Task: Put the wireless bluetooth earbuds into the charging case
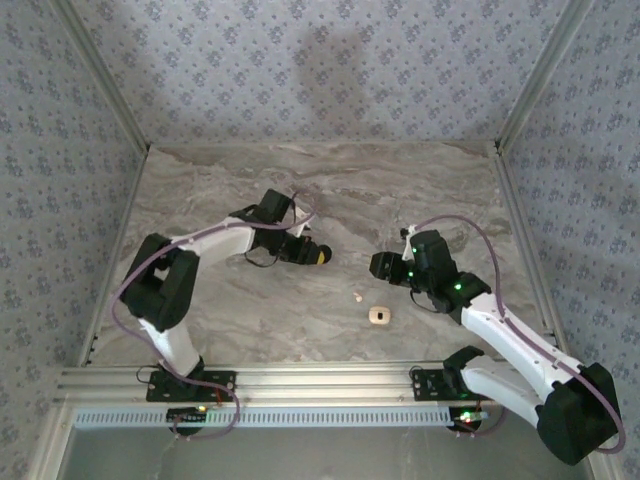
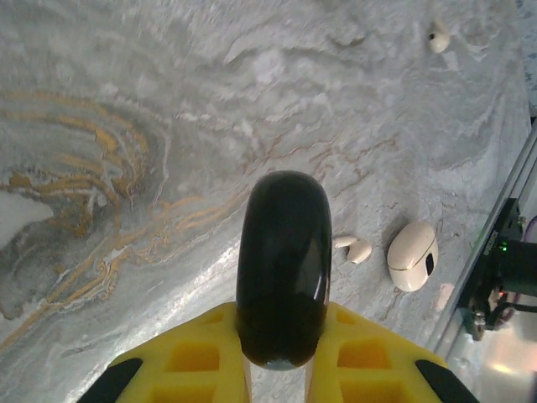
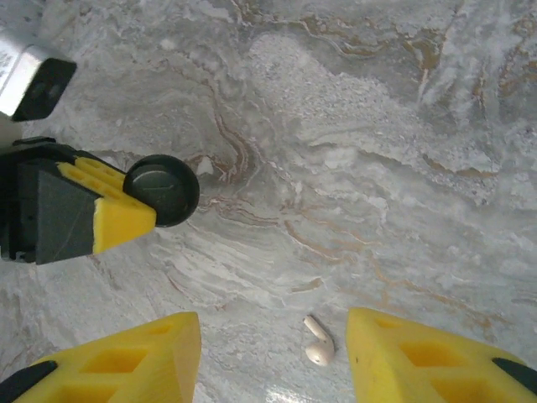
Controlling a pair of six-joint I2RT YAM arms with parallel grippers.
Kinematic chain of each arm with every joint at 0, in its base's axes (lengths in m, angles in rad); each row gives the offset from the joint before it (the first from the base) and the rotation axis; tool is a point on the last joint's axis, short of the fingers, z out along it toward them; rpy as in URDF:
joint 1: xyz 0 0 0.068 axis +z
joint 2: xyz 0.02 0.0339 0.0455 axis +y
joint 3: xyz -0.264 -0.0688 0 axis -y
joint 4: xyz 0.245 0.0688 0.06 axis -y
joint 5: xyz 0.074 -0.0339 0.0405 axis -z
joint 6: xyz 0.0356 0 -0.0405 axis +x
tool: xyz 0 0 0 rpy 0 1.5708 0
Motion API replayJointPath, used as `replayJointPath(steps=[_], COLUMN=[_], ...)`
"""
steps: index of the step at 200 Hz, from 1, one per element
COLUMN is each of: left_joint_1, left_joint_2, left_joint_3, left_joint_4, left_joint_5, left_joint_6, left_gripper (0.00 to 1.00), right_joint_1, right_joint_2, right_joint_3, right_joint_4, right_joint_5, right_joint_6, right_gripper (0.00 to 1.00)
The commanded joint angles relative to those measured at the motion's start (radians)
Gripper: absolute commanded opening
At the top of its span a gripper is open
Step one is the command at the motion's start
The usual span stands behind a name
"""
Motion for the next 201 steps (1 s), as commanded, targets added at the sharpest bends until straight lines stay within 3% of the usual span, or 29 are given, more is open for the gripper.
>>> replayJointPath(steps=[1,74,143,201], left_joint_1=[0.022,0.075,0.096,0.111], left_joint_2=[0.058,0.198,0.248,0.244], left_joint_3=[0.103,0.23,0.269,0.283], left_joint_4=[-0.182,-0.291,-0.374,-0.44], left_joint_5=[0.039,0.048,0.011,-0.069], left_joint_6=[-0.065,-0.14,-0.117,-0.075], left_gripper=[0.1,0.11,0.14,0.26], right_joint_1=[-0.009,-0.019,-0.023,-0.022], right_joint_2=[-0.002,0.047,0.077,0.04], right_joint_3=[-0.008,0.022,0.043,0.047], right_joint_4=[-0.039,-0.049,-0.057,-0.087], right_joint_5=[0.025,0.004,-0.002,0.017], right_joint_6=[0.028,0.019,0.016,0.029], right_gripper=[0.51,0.51,0.5,0.5])
